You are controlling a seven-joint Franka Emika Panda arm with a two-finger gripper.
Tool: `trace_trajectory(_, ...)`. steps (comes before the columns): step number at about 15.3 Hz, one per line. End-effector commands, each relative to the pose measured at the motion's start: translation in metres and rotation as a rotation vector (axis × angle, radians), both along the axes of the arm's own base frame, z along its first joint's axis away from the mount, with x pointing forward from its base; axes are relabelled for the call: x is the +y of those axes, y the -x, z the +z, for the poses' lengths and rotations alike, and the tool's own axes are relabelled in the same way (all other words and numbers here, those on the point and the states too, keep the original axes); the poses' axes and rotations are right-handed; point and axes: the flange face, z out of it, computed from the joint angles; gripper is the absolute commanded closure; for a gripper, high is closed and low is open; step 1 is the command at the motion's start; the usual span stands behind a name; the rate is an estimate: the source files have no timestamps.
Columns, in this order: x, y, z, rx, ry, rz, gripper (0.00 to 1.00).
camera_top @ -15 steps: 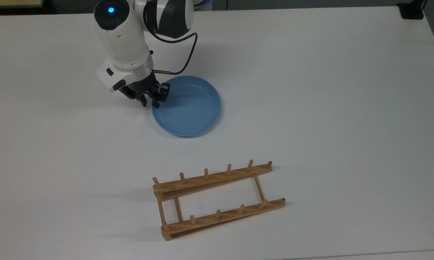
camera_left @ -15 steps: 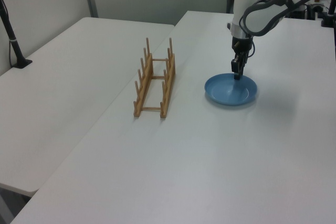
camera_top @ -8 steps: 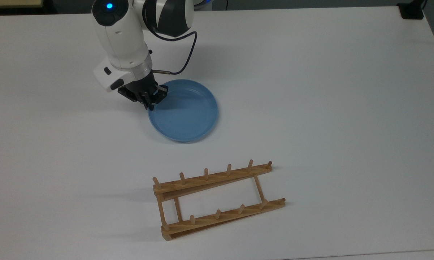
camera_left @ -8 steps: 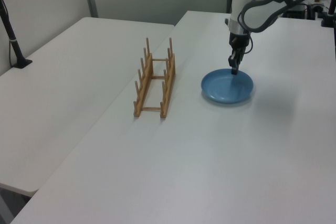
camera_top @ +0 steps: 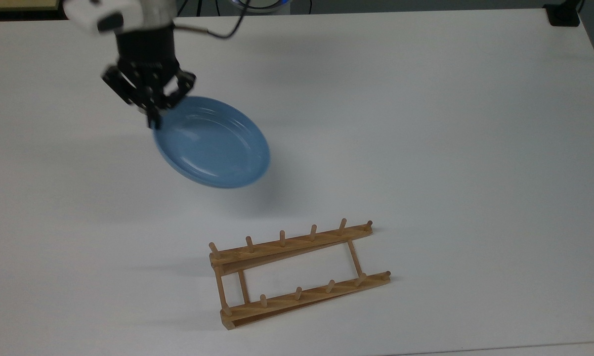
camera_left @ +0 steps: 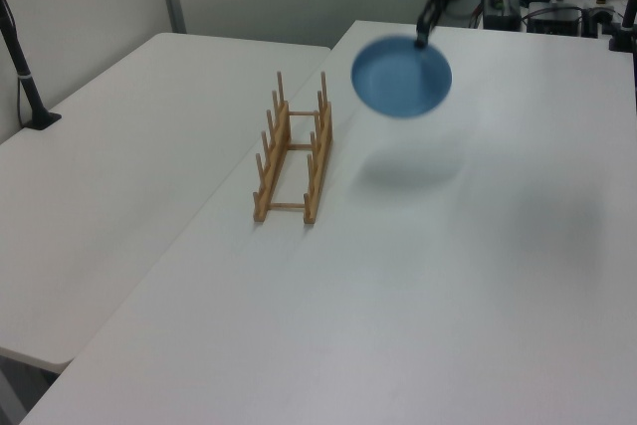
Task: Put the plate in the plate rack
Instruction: 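Lift the plate by its rim and tilt it upright toward the rack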
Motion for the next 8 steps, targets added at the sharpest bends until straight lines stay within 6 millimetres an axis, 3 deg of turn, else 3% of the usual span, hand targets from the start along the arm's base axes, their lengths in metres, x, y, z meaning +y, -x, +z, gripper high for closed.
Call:
trace_trajectory(1, 0.019, -0.011, 0.058, -0.117, 0.196, 0.062, 1.00)
trace_trajectory(4, 0.049, -0.021, 0.070, -0.272, 0.267, 0.045, 1.00)
trace_trajectory(8, 0.083, -0.035, 0.041, -0.362, 0.448, -0.016, 1.00)
